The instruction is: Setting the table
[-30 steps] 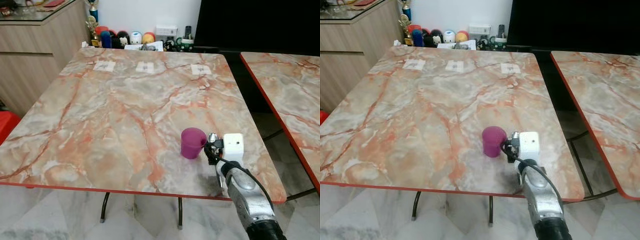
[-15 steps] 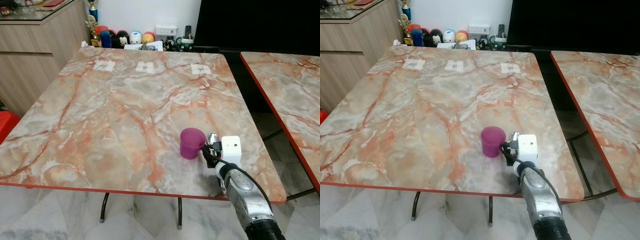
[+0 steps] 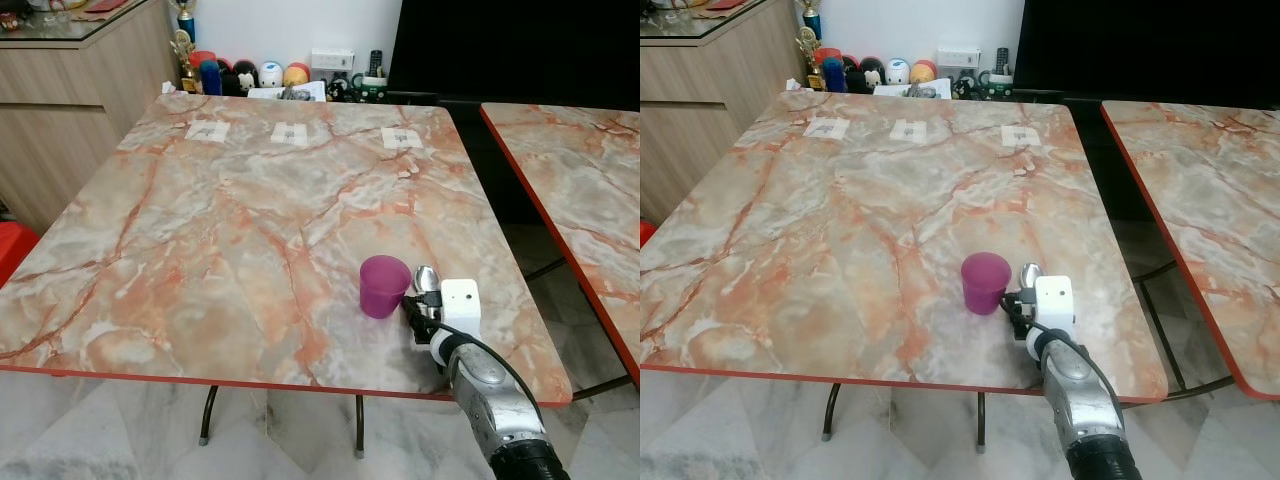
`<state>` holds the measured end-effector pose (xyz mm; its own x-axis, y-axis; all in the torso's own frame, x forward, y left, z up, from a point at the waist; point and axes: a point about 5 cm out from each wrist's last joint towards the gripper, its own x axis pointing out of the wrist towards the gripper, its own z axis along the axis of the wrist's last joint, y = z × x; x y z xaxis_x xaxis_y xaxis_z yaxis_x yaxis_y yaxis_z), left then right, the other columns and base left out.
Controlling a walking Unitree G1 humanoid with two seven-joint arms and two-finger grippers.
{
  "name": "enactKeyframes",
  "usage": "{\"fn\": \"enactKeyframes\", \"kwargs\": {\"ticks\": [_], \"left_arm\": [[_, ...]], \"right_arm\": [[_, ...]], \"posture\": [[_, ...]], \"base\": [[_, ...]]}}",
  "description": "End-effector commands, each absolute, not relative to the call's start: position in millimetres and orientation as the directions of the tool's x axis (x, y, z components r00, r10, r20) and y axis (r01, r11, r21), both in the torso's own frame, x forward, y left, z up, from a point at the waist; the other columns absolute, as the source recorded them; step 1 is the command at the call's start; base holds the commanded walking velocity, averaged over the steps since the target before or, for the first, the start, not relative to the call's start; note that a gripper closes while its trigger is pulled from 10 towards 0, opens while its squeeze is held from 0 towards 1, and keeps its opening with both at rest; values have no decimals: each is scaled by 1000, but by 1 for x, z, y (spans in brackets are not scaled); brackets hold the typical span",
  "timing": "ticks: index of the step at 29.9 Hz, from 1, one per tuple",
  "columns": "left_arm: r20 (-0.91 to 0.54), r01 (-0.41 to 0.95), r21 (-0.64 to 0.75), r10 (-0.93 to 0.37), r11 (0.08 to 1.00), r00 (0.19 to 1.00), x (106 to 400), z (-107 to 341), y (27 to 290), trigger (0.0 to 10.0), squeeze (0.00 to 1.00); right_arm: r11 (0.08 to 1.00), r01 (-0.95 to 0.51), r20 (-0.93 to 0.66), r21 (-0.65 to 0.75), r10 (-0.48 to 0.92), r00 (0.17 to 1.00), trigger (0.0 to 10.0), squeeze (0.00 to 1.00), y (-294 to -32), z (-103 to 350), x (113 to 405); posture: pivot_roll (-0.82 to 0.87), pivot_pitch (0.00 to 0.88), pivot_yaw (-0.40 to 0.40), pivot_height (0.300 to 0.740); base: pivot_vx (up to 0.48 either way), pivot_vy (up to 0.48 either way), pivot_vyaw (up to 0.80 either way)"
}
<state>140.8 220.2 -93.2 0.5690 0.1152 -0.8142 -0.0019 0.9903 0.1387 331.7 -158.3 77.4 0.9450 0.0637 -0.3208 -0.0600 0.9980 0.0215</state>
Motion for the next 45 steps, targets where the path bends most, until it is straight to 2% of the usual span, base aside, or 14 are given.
{"fn": "enactKeyframes", "kwargs": {"ticks": [1,6,7,8,9,45], "left_arm": [[-841,14,141,112,990,530,128,-98,219,10000,0],[-842,39,145,103,989,530,128,-98,218,10000,0],[-842,38,144,102,989,530,128,-99,217,10000,0],[-842,38,144,102,989,530,128,-99,217,10000,0],[-842,38,144,102,989,530,128,-99,217,10000,0],[-840,44,145,99,988,534,129,-98,217,10000,0]], "right_arm": [[997,-78,-414,5,74,907,10000,0,-159,60,323],[995,-98,-433,10,93,897,10000,0,-157,56,321],[995,-101,-430,14,97,898,706,0,-157,56,321],[995,-101,-428,17,99,898,706,0,-157,56,322],[994,-103,-427,18,101,899,0,0,-156,57,322],[998,-53,-415,-17,41,909,0,0,-167,58,323]], "posture": [[3,147,-46,740],[6,148,-46,740],[6,148,-46,740],[6,148,-46,740],[6,149,-47,740],[8,139,-42,740]], "base": [[0,0,0],[0,0,0],[0,0,0],[0,0,0],[0,0,0],[0,0,0]]}}
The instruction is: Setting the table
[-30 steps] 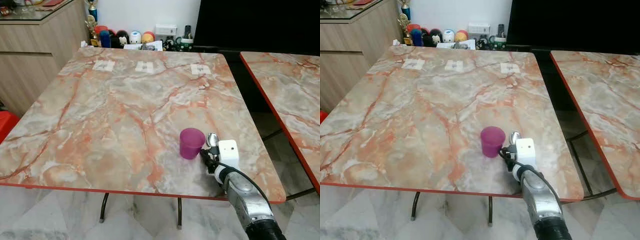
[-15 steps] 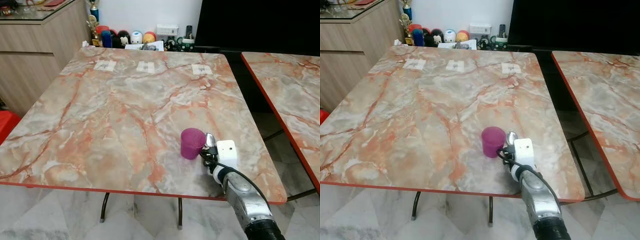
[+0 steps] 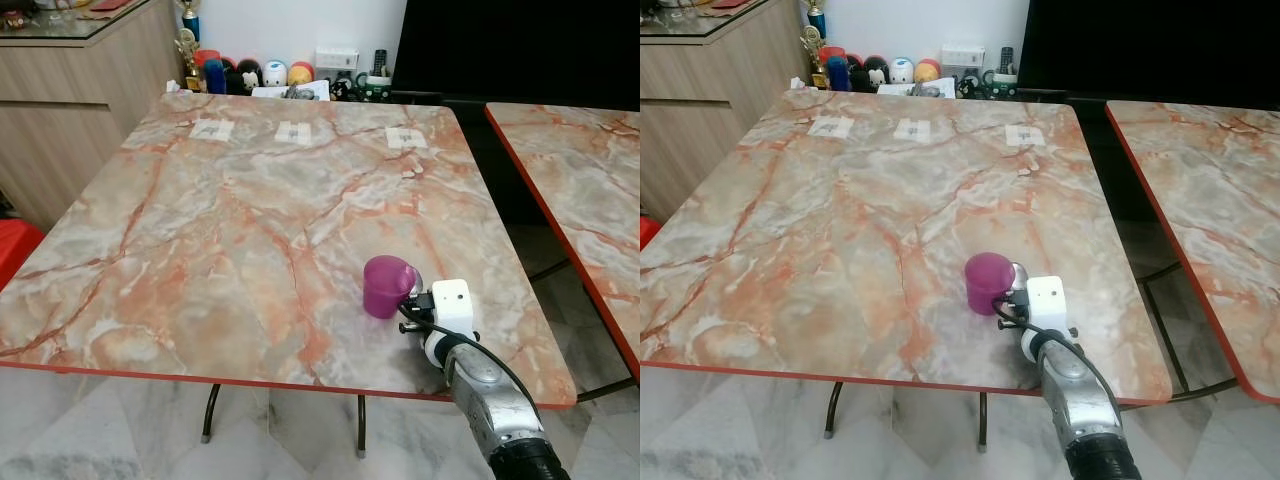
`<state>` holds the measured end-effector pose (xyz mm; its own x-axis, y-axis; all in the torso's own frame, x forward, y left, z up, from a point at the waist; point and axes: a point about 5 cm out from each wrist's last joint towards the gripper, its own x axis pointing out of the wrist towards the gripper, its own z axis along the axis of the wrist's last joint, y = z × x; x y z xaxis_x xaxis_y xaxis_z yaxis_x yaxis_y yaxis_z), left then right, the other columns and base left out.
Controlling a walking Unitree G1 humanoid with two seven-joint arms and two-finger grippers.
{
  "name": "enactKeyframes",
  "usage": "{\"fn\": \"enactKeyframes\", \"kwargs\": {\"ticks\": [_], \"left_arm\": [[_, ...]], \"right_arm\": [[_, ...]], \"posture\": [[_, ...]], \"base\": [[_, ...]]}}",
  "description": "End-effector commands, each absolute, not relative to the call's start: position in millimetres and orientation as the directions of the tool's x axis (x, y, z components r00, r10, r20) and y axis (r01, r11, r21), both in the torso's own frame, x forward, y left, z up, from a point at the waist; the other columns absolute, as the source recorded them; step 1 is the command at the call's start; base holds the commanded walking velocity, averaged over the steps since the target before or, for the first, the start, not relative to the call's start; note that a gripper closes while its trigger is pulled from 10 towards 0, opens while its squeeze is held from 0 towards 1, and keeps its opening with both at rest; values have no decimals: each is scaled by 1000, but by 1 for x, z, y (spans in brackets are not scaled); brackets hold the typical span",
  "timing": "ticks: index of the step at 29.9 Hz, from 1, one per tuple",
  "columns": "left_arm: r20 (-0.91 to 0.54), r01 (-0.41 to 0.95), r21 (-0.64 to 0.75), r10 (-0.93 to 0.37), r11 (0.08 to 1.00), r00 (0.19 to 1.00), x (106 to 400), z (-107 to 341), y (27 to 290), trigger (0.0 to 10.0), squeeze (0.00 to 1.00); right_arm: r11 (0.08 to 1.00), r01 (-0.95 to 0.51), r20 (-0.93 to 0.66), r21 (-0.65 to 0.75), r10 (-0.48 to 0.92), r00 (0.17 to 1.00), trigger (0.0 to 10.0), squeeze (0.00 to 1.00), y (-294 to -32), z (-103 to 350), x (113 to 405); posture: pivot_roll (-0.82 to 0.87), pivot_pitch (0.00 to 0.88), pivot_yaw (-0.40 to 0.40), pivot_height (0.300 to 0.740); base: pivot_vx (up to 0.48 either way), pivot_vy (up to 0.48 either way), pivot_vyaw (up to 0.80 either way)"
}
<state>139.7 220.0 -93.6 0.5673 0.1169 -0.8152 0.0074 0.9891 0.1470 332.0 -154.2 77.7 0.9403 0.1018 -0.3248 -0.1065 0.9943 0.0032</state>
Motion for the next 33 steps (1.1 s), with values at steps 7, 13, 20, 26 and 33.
{"fn": "enactKeyframes", "kwargs": {"ticks": [7,13,20,26,33], "left_arm": [[-840,50,146,97,988,533,128,-98,217,10000,0],[-844,56,145,94,988,528,126,-99,217,10000,0],[-846,60,143,90,988,525,124,-100,216,10000,0],[-849,85,149,84,985,521,124,-100,215,10000,0],[-843,85,155,87,984,530,127,-99,216,10000,0]], "right_arm": [[998,33,-345,-61,-52,937,0,0,-179,66,321],[994,109,-137,-22,-111,984,6902,0,-184,93,321],[986,129,71,-102,-122,990,10000,0,-191,126,307],[982,171,161,-86,-156,975,10000,0,-198,147,297],[990,130,199,-47,-118,973,10000,0,-180,152,294]], "posture": [[4,127,-39,740],[-4,117,-40,740],[-7,104,-41,740],[-22,102,-37,740],[-23,110,-40,740]], "base": [[0,0,0],[0,0,0],[0,0,0],[0,0,0],[0,-295,0]]}}
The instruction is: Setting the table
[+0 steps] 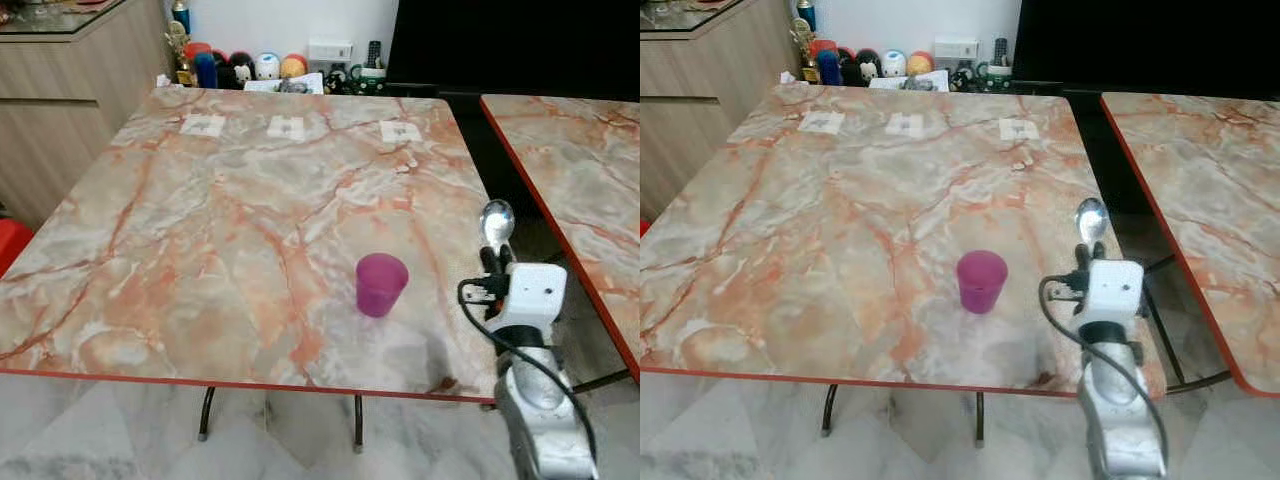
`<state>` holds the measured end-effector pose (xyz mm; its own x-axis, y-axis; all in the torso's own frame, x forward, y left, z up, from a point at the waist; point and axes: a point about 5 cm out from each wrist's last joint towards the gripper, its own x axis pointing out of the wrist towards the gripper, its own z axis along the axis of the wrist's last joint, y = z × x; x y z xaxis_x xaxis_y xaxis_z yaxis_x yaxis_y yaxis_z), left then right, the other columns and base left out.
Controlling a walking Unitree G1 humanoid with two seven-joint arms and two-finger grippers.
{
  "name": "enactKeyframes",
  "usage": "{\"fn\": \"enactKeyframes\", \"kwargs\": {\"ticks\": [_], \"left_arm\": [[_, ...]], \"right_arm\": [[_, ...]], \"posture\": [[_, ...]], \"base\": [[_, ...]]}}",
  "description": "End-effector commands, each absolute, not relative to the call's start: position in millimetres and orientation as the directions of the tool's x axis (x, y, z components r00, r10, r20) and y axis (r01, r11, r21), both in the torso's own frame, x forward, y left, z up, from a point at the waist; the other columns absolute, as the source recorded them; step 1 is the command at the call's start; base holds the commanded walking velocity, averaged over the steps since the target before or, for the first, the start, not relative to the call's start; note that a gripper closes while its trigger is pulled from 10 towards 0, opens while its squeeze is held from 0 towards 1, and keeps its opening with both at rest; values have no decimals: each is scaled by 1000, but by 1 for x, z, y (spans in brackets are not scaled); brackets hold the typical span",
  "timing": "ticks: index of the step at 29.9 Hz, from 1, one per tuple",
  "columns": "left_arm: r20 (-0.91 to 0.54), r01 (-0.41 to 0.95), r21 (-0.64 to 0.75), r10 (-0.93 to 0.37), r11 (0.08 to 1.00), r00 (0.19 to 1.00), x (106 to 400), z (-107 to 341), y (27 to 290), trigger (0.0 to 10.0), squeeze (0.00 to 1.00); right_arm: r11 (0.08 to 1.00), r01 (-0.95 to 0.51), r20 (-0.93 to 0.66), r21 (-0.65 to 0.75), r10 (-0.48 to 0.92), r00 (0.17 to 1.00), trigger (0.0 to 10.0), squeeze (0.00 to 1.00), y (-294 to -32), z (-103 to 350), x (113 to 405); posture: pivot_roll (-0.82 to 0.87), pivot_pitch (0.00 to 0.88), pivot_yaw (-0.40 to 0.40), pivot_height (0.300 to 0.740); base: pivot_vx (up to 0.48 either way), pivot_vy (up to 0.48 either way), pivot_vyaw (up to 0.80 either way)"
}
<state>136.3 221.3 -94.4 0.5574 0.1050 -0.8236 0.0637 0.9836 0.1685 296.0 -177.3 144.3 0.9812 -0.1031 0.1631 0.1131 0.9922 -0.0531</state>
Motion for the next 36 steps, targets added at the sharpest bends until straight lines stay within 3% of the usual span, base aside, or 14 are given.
{"fn": "enactKeyframes", "kwargs": {"ticks": [1,7,15,36], "left_arm": [[-843,83,156,89,984,531,128,-99,217,10000,0],[-840,70,160,99,985,533,130,-97,220,10000,0],[-840,62,154,98,986,533,129,-98,217,10000,0],[-846,105,161,82,981,527,130,-100,209,10000,0]], "right_arm": [[990,135,203,-30,-126,971,10000,0,-180,153,295],[987,157,163,19,-158,974,10000,0,-180,154,297],[988,154,169,23,-156,973,10000,0,-175,151,295],[992,120,170,33,-124,978,10000,0,-166,151,296]], "posture": [[-22,111,-41,740],[-20,121,-47,740],[-21,128,-52,740],[-29,77,-31,740]], "base": [[0,-480,0],[0,-480,0],[0,-480,-663],[0,-471,0]]}}
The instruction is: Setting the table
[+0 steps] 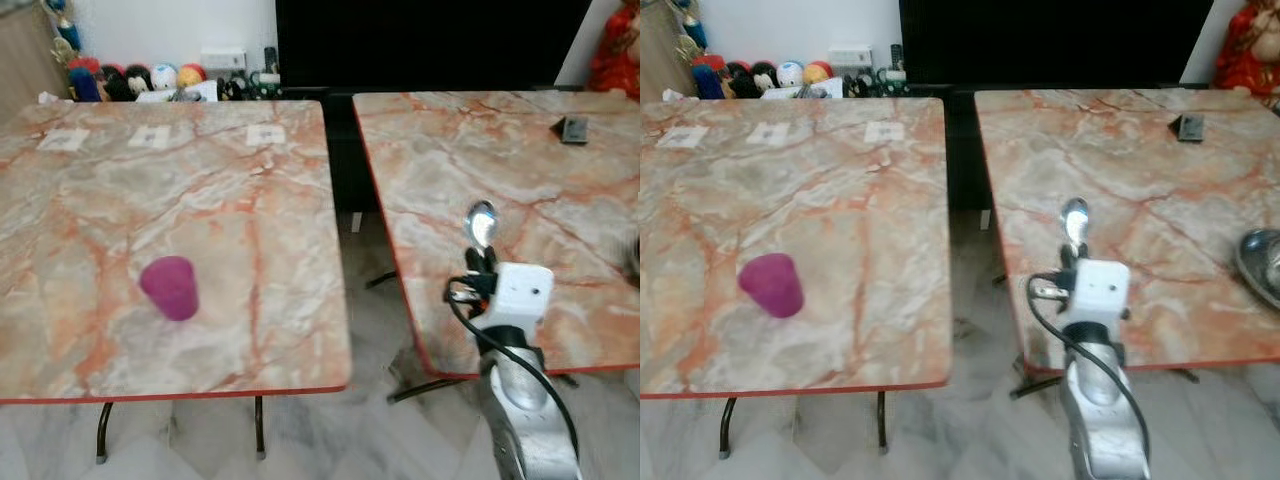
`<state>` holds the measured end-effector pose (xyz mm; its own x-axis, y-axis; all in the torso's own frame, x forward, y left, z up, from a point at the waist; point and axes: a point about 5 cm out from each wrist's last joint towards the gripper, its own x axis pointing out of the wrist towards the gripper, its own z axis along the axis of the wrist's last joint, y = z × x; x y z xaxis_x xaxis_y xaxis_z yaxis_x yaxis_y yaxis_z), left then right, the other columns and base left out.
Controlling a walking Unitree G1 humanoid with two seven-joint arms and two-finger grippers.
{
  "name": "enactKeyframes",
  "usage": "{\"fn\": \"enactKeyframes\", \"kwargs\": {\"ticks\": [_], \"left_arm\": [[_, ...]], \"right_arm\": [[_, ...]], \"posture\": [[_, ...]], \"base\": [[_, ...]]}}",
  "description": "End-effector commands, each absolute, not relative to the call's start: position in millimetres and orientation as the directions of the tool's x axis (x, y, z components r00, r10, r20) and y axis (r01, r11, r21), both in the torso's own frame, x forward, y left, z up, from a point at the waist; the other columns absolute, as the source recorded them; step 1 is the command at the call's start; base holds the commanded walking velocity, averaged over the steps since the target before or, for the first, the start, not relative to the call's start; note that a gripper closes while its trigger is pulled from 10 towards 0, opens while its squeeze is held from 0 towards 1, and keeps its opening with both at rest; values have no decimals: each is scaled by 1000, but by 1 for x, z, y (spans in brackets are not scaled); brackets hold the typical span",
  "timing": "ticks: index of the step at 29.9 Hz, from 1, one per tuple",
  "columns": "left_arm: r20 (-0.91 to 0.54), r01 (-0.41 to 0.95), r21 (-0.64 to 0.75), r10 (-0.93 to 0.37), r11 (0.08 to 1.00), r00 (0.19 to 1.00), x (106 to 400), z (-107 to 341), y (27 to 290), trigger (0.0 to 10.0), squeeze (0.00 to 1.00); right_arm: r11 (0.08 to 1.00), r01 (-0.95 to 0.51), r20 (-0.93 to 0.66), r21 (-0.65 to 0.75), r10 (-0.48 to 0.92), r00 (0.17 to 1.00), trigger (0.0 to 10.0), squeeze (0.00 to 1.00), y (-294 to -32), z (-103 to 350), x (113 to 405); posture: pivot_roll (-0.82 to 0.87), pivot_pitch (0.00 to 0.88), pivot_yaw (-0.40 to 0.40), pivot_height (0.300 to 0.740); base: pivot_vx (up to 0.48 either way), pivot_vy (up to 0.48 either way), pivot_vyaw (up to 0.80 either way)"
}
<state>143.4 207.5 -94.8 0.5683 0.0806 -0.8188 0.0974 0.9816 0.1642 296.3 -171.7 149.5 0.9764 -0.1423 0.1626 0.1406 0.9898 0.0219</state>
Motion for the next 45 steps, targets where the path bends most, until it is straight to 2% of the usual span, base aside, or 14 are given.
{"fn": "enactKeyframes", "kwargs": {"ticks": [1,36,45], "left_arm": [[-846,106,162,82,981,527,131,-99,210,10000,0],[-845,105,162,83,981,528,131,-99,214,10000,0],[-845,99,163,87,982,528,132,-98,213,10000,0]], "right_arm": [[992,119,171,34,-123,978,10000,0,-165,151,296],[987,156,166,39,-161,973,10000,0,-173,151,299],[985,169,166,36,-173,971,10000,0,-177,152,300]], "posture": [[-29,77,-31,740],[-36,90,-30,740],[-39,94,-31,740]], "base": [[0,-458,0],[0,-458,0],[0,-68,0]]}}
